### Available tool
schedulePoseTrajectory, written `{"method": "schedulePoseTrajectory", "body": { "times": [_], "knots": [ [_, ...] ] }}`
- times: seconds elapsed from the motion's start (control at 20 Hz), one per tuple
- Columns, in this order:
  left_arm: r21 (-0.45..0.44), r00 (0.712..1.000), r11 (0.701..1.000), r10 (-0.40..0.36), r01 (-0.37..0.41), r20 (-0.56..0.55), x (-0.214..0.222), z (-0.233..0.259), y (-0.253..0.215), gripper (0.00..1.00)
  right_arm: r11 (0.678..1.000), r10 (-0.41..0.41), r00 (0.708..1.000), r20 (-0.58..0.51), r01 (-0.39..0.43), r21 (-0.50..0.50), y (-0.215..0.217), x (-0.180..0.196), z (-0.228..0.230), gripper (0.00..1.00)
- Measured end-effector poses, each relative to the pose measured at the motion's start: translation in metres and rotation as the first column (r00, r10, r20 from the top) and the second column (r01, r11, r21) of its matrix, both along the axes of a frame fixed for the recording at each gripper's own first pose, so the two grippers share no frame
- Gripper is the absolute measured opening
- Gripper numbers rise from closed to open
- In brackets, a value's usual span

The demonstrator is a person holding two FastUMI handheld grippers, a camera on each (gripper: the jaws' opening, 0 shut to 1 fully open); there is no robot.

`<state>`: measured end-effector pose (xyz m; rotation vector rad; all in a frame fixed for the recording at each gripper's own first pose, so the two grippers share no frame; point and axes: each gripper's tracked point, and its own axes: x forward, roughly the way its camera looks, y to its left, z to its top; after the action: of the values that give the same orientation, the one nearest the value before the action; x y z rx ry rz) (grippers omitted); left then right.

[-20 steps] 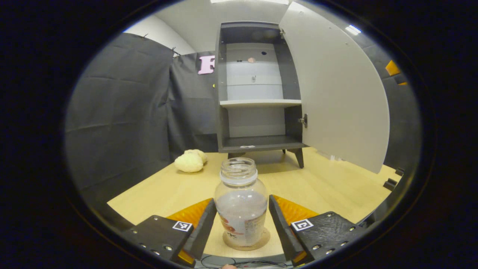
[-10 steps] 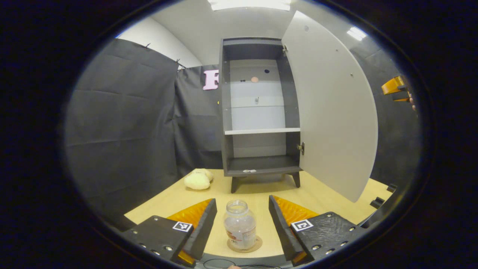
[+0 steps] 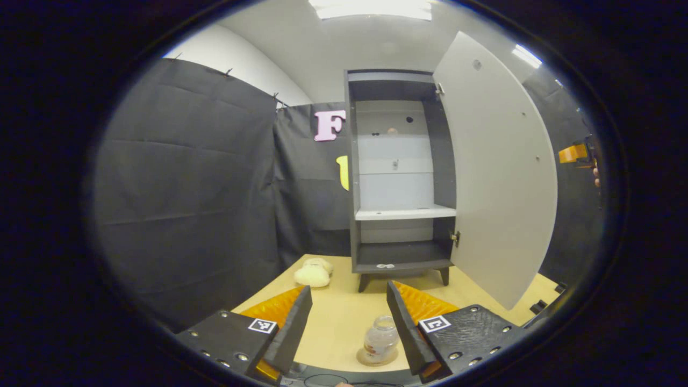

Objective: Open the cabinet door with the right hand, grasp the bottle in the cabinet with the left hand and place it on the coaster, then close the cabinet door with the right hand.

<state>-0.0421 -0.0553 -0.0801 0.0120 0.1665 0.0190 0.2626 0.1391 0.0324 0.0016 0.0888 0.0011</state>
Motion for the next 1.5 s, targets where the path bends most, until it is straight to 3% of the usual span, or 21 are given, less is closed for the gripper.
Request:
{"method": "schedulePoseTrajectory", "body": {
  "times": [0.2,0.6,0.75,0.8,1.5],
  "knots": [
    [0.016,0.998,0.998,0.052,-0.053,0.031,0.0,0.017,0.052,0.8,0.999,-0.031,0.999,0.031,0.03,0.021,0.017,0.006,0.012,0.95],
    [0.004,0.995,0.996,0.086,-0.086,0.046,0.016,0.012,0.118,0.8,0.992,-0.116,0.993,0.024,0.117,-0.049,0.034,0.006,0.015,0.93],
    [-0.008,0.996,0.997,0.077,-0.076,0.046,0.026,0.008,0.133,0.8,0.991,-0.128,0.992,0.013,0.129,-0.037,0.043,0.001,0.013,0.87],
    [-0.014,0.996,0.997,0.072,-0.072,0.05,0.029,0.008,0.137,0.8,0.99,-0.137,0.99,0.014,0.138,-0.035,0.046,-0.001,0.014,0.92],
    [-0.066,0.999,0.998,0.005,-0.002,0.045,0.074,-0.012,0.173,0.8,0.99,-0.132,0.991,0.027,0.133,-0.043,0.102,-0.015,0.014,0.92]
  ]
}}
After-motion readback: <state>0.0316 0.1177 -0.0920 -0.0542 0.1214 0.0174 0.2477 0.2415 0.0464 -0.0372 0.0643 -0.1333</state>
